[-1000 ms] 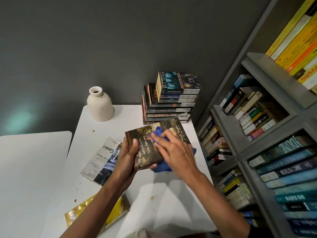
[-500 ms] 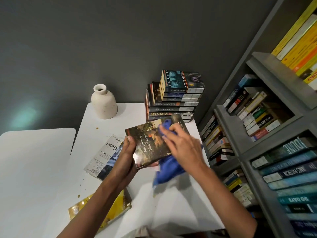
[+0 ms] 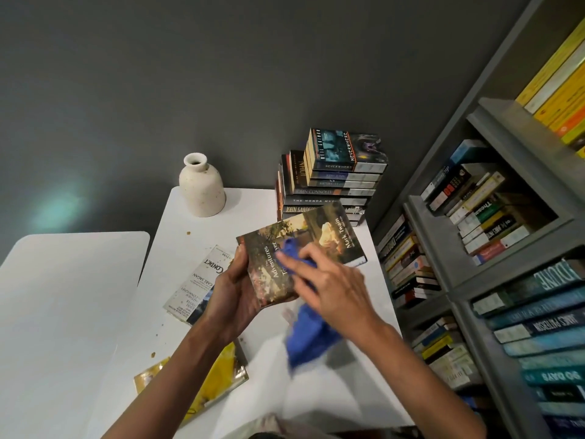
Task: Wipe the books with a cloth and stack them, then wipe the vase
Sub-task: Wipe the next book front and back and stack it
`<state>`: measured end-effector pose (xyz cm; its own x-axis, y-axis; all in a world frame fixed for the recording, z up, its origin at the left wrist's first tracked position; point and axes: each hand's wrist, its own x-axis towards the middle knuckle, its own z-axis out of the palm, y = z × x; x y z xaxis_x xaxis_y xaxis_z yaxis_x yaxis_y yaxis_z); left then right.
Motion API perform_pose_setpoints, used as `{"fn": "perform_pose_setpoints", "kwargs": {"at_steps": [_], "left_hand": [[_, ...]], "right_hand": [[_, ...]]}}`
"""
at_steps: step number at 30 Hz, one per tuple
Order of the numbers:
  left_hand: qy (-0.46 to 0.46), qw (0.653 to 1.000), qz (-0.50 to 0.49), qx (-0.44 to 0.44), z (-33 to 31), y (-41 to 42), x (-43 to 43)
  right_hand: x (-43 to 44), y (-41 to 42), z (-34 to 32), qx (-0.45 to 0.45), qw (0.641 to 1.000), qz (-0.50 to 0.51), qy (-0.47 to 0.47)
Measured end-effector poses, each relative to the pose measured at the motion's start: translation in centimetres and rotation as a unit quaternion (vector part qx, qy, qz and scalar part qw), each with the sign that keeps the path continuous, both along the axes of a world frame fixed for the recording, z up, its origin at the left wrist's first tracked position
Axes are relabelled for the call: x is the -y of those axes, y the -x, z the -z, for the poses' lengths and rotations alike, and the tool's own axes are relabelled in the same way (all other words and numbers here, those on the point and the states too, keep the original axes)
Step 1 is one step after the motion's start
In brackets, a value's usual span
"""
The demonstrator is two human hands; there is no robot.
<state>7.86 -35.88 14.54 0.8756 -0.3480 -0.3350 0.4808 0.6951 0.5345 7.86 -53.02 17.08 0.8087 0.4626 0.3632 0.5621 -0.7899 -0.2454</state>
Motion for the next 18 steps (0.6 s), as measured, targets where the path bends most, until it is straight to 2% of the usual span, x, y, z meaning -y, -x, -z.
{"fn": "perform_pose_setpoints", "kwargs": {"at_steps": [3, 5, 9, 13, 18], "left_hand": [[-0.022, 0.999, 0.030, 0.018, -0.1, 0.2, 0.4], [-0.013, 1.000, 0.025, 0.013, -0.5, 0.1, 0.9], [0.019, 1.000, -0.020, -0.002, -0.9, -0.2, 1.1], [0.018, 0.998, -0.061, -0.005, -0.9, -0.2, 0.4], [0.010, 0.997, -0.076, -0.005, -0.9, -0.6, 0.4]], "right_hand": [[0.7, -1.6, -0.8, 0.005, 0.995, 0.098, -0.013], [-0.9, -2.0, -1.0, 0.026, 0.993, 0.113, -0.003], [-5.4, -1.0, -0.6, 0.023, 0.997, 0.066, 0.009], [-6.2, 0.3, -0.6, 0.012, 0.999, 0.021, 0.035], [-4.3, 2.0, -0.4, -0.058, 0.998, -0.037, -0.009]]}}
